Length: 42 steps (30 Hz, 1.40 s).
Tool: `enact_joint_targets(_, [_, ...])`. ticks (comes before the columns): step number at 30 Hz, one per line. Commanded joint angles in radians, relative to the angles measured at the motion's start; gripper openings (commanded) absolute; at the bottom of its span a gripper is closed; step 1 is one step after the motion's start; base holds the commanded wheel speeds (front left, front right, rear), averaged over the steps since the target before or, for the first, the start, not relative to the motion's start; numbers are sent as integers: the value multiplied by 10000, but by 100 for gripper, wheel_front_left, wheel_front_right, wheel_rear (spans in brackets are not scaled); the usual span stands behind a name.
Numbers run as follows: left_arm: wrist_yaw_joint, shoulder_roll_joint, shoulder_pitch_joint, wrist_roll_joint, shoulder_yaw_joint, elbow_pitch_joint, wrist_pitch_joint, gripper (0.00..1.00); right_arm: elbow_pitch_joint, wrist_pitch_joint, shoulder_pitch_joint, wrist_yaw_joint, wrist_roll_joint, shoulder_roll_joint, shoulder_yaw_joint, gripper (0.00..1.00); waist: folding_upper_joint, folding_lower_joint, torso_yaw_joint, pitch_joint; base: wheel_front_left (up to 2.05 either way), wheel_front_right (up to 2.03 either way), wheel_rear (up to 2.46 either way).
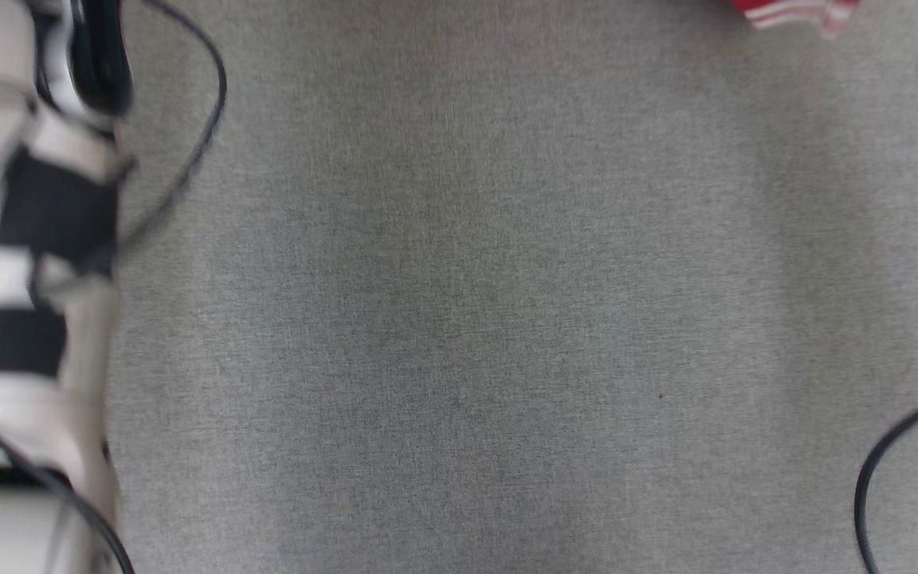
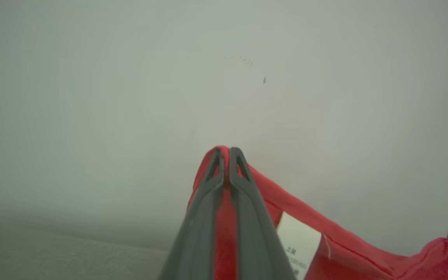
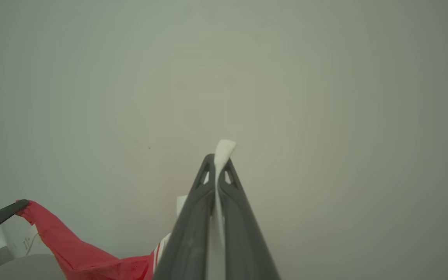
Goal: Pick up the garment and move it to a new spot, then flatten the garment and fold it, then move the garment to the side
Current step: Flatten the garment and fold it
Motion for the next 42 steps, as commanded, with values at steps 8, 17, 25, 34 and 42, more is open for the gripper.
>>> enact_joint_targets(8, [439, 60, 4986, 741, 98, -4241, -69, 0, -2225, -18, 4430, -3, 843, 135, -452, 0, -2, 0, -167, -1247, 0, 0, 0])
enact_joint_targets(17, [1181, 286, 9435, 844, -93, -7546, 678, 0, -2628, 0, 8638, -3, 1139, 830, -567, 0, -2, 0, -326, -2591, 0, 0, 0])
enact_joint_targets(25, [1614, 342, 12797, 166, -336, -9240, 2485, 0, -2843, 605, 11224, -3, 882, 1020, -744, 0, -2, 0, -359, -3794, 0, 0, 0])
enact_joint_targets(34, [1985, 635, 14932, -357, -408, -10543, 3899, 0, -4077, 2299, 13277, -3, 435, 1232, -1751, 0, -2, 0, -376, -4531, 0, 0, 0])
enact_joint_targets(42, [2261, 859, 16260, -691, -588, -11246, 5173, 0, -5361, 3876, 14912, -3, -106, 1816, -2880, 0, -2, 0, -339, -4874, 0, 0, 0])
